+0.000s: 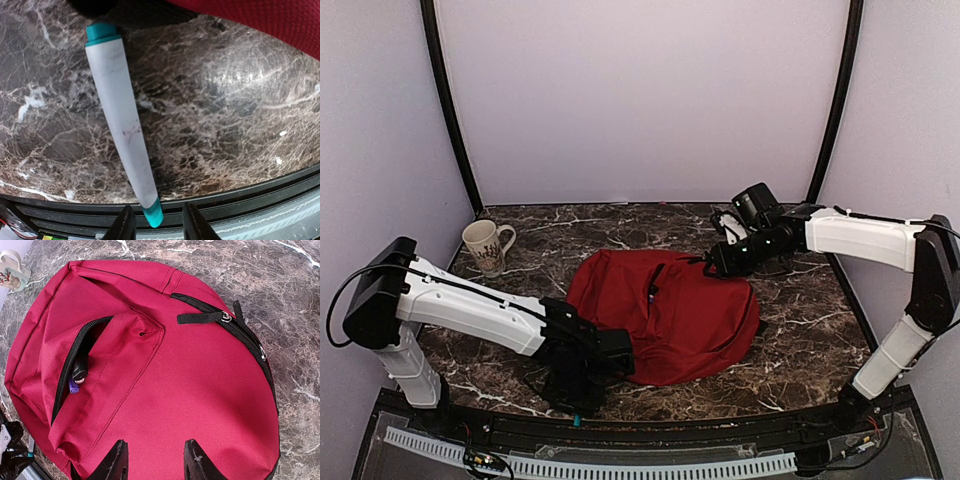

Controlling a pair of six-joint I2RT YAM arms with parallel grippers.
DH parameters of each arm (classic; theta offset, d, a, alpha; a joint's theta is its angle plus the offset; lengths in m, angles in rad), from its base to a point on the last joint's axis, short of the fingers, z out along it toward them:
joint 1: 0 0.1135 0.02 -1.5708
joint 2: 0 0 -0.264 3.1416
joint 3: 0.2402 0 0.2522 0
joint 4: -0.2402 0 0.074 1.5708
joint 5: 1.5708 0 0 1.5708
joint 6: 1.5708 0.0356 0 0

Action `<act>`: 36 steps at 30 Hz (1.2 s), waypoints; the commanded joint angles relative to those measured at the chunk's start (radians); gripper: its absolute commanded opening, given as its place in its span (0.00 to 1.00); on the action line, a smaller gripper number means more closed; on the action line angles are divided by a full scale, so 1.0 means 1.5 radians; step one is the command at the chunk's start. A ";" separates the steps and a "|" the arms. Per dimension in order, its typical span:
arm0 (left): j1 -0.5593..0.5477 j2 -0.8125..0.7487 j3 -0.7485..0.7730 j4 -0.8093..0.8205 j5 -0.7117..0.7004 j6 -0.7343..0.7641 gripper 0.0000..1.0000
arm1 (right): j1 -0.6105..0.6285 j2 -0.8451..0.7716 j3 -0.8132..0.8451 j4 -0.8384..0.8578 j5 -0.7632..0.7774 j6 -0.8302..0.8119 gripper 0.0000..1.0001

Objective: Pack the student bag
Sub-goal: Pick up the pen at the center of the board.

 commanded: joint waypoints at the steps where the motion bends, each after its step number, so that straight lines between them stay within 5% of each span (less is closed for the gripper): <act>1: -0.003 0.001 -0.018 0.007 -0.001 -0.022 0.31 | -0.007 -0.003 0.008 0.001 -0.011 -0.008 0.40; 9: -0.002 0.052 -0.032 0.006 0.006 -0.024 0.21 | -0.010 0.000 0.016 -0.007 -0.012 -0.010 0.39; 18: -0.001 -0.013 -0.124 -0.015 -0.008 -0.097 0.00 | -0.012 -0.004 0.015 -0.017 -0.005 -0.010 0.38; 25: 0.033 -0.094 -0.171 -0.052 -0.033 -0.122 0.00 | -0.012 -0.012 0.024 -0.023 -0.006 0.006 0.38; 36: 0.145 -0.195 -0.106 -0.127 -0.156 -0.045 0.00 | -0.012 -0.039 0.036 -0.038 0.000 0.032 0.38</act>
